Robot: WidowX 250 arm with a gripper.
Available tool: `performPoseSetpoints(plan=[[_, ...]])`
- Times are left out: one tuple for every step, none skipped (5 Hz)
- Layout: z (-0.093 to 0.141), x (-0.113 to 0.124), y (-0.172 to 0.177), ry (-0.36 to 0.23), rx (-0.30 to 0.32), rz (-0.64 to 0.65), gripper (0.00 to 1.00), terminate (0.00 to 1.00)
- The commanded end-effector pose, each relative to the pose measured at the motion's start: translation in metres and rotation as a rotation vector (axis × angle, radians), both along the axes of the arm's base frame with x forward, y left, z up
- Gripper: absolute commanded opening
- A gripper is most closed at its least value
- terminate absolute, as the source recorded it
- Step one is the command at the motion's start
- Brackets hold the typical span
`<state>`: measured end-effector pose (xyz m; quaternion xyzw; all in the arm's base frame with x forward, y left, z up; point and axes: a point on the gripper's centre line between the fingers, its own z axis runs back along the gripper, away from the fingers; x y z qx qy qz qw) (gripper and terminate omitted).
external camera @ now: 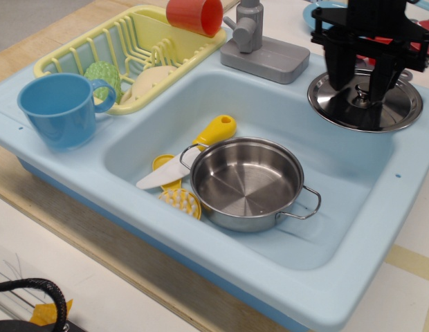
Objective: Take lid off pot or pan
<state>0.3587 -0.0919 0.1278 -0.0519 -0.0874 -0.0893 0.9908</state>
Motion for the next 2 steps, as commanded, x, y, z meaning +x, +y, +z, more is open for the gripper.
performPoseSetpoints(plan=[[0.0158,0.0063,0.0018,-0.047,-0.01,0.008,1.0,0.0],[0.0158,0.0063,0.0018,-0.047,-0.01,0.008,1.0,1.0]])
